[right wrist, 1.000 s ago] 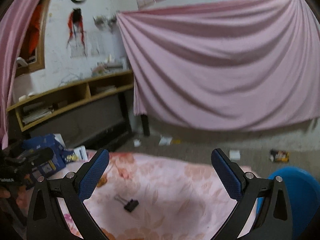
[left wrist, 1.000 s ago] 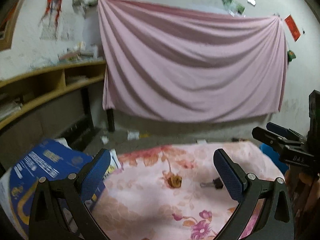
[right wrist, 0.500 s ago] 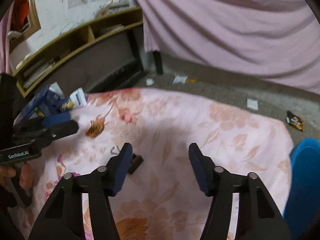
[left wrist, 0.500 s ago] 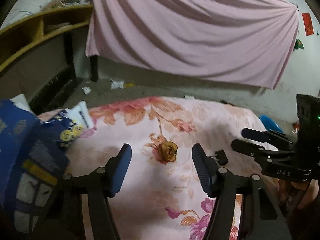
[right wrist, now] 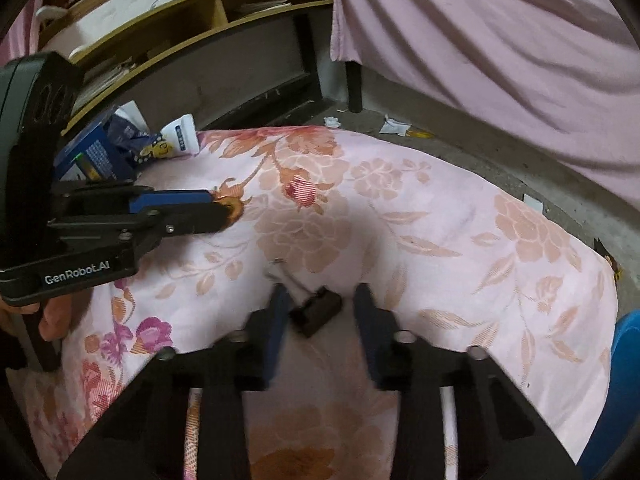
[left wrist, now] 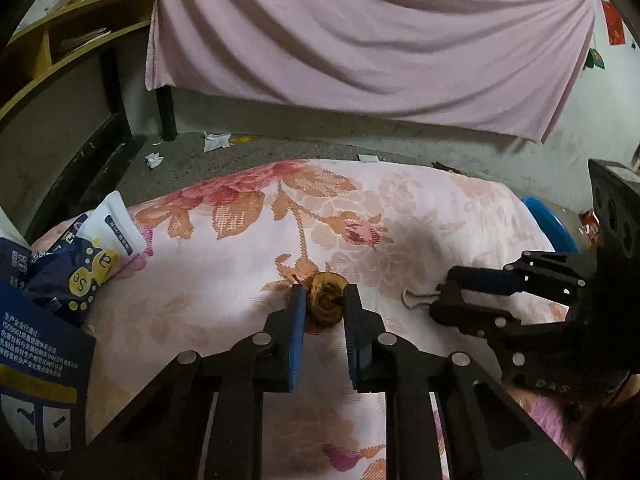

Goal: Collect trash
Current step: 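Grasp the black binder clip with the right tool while the left tool grasps the brown snack, then carry the binder clip and brown snack with both tools over the bucket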

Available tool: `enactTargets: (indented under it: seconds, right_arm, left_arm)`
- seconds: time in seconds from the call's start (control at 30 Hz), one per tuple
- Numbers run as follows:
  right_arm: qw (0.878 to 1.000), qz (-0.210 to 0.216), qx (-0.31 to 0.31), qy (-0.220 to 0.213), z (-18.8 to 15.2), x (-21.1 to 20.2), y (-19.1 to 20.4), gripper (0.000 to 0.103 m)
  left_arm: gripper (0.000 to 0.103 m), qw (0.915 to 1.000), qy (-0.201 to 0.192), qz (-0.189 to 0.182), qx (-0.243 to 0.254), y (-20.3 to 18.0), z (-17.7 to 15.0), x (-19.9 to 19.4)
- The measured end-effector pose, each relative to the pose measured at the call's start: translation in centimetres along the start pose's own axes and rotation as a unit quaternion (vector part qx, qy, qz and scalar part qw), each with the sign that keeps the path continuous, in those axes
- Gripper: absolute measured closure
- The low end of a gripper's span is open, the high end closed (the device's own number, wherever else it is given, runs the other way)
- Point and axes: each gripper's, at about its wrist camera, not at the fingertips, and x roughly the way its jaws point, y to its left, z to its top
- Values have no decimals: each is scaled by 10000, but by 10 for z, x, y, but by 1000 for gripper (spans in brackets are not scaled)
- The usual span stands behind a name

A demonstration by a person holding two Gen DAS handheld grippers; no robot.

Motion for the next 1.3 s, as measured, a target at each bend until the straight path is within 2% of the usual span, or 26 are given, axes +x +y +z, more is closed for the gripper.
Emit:
enactTargets:
  seconds: [0.17, 0.27, 0.4, 0.53, 0.67, 0.83, 0.93, 1.03, 1.13, 1.3]
  right_arm:
    - [9999, -18, -41, -91, -1, -5, 1, 77]
    - [9994, -54, -5, -353, -4, -17, -1, 77]
    - [9934, -191, 164, -1120, -11, -49, -7, 77]
    - [9762, -766, 84, -2028, -24, -95, -9, 77]
    - [9489, -1124, 196, -2943, -39, -148, -17, 77]
    - [9143, -1604, 200, -3713, -58, -197, -19, 77]
    - [8885, -1937, 233, -4153, -76, -226, -20, 77]
    - [8662, -2290, 264, -4433, -93, -248, -24, 77]
    - [8489, -2529, 386, -4625, -108, -264, -33, 77]
    - [8274, -2959, 567, -4739, -139, -288, -53, 77]
  left_arm:
    - [88, 9999, -121, 56, 104, -5, -1, -4]
    - [88, 9993, -351, 59, 142, -10, 0, -14]
    - [88, 9964, -822, -52, 188, -23, 4, -31]
    - [88, 9863, -1600, -323, 246, -48, 12, -60]
    - [88, 9688, -2372, -633, 348, -78, 16, -89]
    - [88, 9450, -3080, -898, 636, -118, 18, -116]
    - [88, 9291, -3442, -1047, 856, -141, 20, -131]
    - [88, 9132, -3729, -1226, 1093, -165, 22, -140]
    - [88, 9001, -3913, -1376, 1331, -192, 20, -142]
    - [88, 8790, -4143, -1671, 1669, -241, 11, -139]
